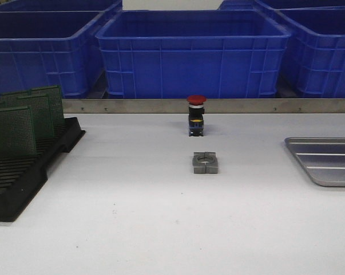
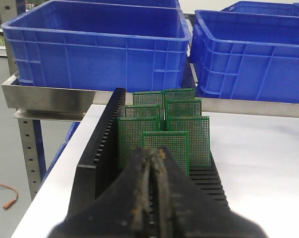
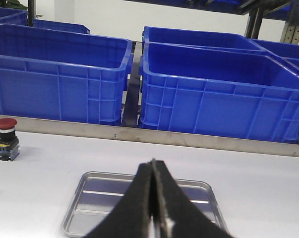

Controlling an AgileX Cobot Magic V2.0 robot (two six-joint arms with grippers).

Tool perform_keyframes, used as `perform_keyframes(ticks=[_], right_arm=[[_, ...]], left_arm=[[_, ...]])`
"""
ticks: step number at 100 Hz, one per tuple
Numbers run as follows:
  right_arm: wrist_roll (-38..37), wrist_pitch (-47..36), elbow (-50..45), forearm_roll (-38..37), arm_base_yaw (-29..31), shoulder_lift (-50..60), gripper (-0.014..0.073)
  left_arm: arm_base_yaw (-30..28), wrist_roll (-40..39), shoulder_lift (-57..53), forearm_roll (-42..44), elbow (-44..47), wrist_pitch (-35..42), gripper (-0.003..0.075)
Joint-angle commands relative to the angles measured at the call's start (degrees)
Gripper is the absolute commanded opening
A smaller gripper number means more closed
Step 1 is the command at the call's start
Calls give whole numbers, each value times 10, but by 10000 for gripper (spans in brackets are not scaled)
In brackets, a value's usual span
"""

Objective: Place circuit board on tray

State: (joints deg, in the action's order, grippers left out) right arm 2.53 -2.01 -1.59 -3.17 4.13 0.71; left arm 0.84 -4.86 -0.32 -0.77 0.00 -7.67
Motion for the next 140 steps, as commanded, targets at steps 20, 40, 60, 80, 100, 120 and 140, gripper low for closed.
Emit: perform_keyframes(ticks=[20, 40, 60, 80, 100, 120, 140], right_arm=[[-1, -47, 7, -4, 2, 14, -62], [-1, -47, 7, -4, 2, 14, -62], [-1, -47, 7, -4, 2, 14, -62], [-1, -48, 7, -4, 2, 14, -62], [-1, -48, 7, -4, 2, 14, -62], [-1, -48, 7, -4, 2, 14, -62], [-1, -48, 7, -4, 2, 14, -62]], left_arm=[[5, 0, -17, -6, 28, 51, -20], [5, 0, -17, -6, 28, 51, -20], [5, 0, -17, -4, 27, 65, -20], [5, 0, -17, 8, -8, 50, -20], [-3, 0, 17, 33, -105, -68, -20], [-4, 0, 133, 35, -220, -156, -20], [-4, 0, 283, 35, -335, -223, -20]])
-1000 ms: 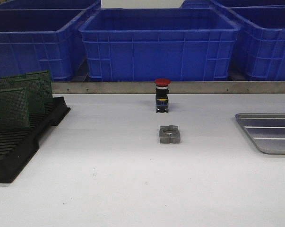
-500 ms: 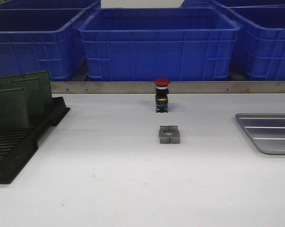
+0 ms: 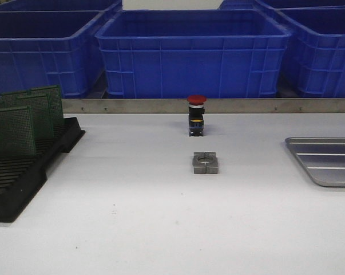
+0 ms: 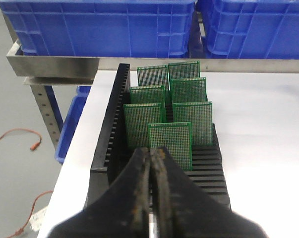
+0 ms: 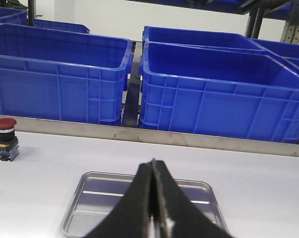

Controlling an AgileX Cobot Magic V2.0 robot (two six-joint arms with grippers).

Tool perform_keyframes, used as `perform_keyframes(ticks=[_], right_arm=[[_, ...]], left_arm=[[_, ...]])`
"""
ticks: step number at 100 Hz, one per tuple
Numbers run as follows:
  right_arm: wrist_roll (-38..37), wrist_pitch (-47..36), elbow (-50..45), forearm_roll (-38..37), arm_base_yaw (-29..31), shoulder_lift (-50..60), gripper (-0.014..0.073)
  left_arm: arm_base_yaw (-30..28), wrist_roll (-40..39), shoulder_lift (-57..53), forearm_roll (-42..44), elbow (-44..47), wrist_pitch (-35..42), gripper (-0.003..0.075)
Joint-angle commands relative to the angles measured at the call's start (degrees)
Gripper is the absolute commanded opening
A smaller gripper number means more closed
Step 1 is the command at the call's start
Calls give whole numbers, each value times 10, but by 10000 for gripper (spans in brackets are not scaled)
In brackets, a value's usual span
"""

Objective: Place circuit board on tray

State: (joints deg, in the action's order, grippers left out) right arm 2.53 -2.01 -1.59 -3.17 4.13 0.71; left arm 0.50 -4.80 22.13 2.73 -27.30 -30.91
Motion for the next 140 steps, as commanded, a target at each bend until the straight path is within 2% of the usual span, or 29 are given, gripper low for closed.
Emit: perform_keyframes(ticks=[1, 18, 25, 49, 56, 71, 92, 107, 128, 140], right_arm=[[-1, -48, 7, -4, 2, 14, -62], [-1, -48, 7, -4, 2, 14, -62], [-1, -48, 7, -4, 2, 14, -62], [-1, -48, 7, -4, 2, 14, -62], [-1, -48, 7, -4, 2, 14, -62], [-1, -48, 7, -4, 2, 14, -62], [-1, -48, 7, -4, 2, 14, -62], [-1, -48, 7, -4, 2, 14, -62], [-1, -48, 7, -4, 2, 14, -62], [-1, -48, 7, -4, 2, 14, -62]], left_arm=[[0, 0, 70, 0, -69, 4, -19], [0, 13, 196, 3, -149, -27, -17], [0, 34, 243, 3, -181, -29, 7], [0, 150, 393, -22, -307, -59, 276], [0, 207, 434, -43, -343, -64, 318], [0, 348, 520, -123, -423, -91, 320], [0, 637, 637, -237, -531, -160, 320], [0, 811, 719, -268, -616, -242, 320], [-2, 940, 824, -272, -722, -305, 321], [-7, 959, 876, -265, -763, -324, 321]])
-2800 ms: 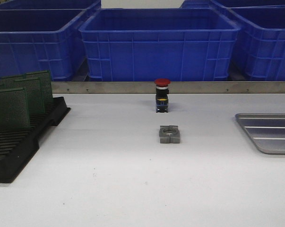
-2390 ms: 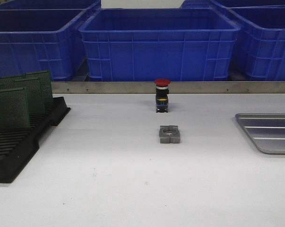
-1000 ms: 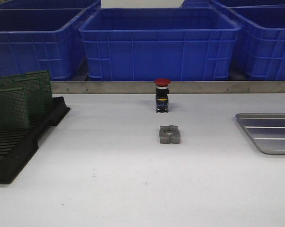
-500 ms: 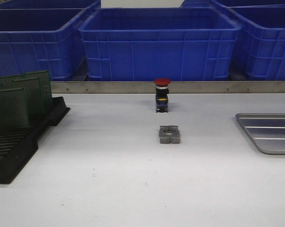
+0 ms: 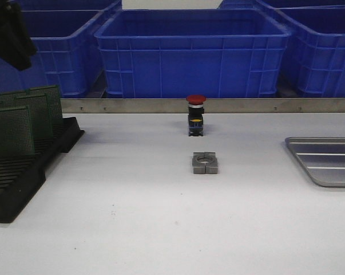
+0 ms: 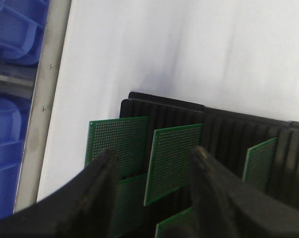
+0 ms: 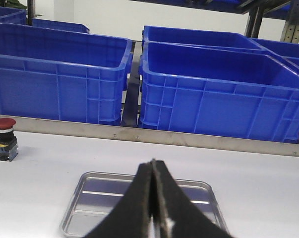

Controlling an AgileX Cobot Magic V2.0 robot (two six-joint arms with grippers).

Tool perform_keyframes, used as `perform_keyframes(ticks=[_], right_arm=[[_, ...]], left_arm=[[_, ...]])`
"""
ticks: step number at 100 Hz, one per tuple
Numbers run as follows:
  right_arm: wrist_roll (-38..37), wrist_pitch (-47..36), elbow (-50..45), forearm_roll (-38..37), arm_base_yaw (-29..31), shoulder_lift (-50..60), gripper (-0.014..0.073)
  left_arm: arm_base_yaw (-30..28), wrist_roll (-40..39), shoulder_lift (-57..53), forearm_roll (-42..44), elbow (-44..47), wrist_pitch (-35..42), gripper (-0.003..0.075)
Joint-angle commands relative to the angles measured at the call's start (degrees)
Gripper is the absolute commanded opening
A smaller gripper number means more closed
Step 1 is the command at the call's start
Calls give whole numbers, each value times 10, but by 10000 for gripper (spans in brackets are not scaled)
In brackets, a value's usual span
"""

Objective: Place circuit board on tray

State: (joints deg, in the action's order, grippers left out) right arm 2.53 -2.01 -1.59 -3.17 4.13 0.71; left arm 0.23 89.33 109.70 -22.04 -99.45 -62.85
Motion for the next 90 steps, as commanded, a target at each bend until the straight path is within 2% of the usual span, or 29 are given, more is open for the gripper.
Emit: perform_keyframes(ticks=[1, 25, 62, 72, 90], right_arm=[[-1, -48, 7, -4, 2, 14, -62], [-1, -48, 7, -4, 2, 14, -62], [-1, -48, 7, -4, 2, 14, -62], [-1, -48, 7, -4, 2, 14, -62], [-1, -48, 7, -4, 2, 14, -62]], left_arm=[[-4, 17, 6, -16, -45, -5, 321], [-8, 26, 66, -12, -74, -11, 321], [-8, 27, 96, -12, -75, -28, 308], [-8, 27, 96, -12, -75, -36, 231], [-8, 27, 96, -12, -76, -36, -20]])
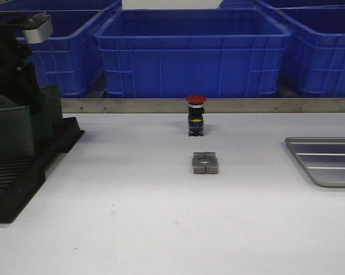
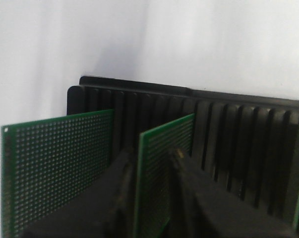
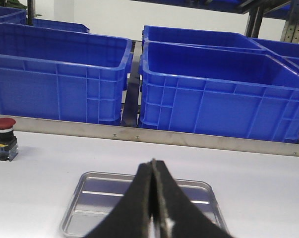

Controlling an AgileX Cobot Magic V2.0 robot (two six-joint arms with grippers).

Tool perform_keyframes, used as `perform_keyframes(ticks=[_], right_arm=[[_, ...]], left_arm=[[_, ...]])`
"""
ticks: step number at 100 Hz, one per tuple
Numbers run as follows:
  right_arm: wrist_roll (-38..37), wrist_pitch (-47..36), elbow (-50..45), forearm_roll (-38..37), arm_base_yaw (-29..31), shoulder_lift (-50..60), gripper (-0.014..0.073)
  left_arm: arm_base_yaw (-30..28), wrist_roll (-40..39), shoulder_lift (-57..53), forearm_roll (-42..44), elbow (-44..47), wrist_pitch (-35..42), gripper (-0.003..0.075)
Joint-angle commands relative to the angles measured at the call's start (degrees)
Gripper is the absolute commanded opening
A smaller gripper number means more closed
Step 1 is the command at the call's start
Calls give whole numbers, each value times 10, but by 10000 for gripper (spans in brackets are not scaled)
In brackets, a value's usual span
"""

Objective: Place circuit board on tray

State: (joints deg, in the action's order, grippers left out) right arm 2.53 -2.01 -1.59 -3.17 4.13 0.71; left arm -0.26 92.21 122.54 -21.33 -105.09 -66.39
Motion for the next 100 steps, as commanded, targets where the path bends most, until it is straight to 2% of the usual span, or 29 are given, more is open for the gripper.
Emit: perform_keyframes(ticks=[1, 19, 35, 53, 74, 100], right_arm=[[-1, -48, 7, -4, 2, 14, -62], [-1, -48, 7, -4, 2, 14, -62], [-1, -48, 7, -4, 2, 14, -62], [-1, -48, 7, -4, 2, 14, -62], [-1, -48, 7, -4, 2, 14, -62], [-1, -48, 7, -4, 2, 14, -62]], left_arm=[[-3, -2, -33, -19, -20, 0, -17], [-3, -2, -33, -19, -35, -8, -20], [5, 10, -33, -26, -75, -68, -20], [16, 14, -41, -52, -91, -68, -20], [38, 12, -50, -145, -91, -68, -20], [110, -7, -81, -221, -91, -68, -20]])
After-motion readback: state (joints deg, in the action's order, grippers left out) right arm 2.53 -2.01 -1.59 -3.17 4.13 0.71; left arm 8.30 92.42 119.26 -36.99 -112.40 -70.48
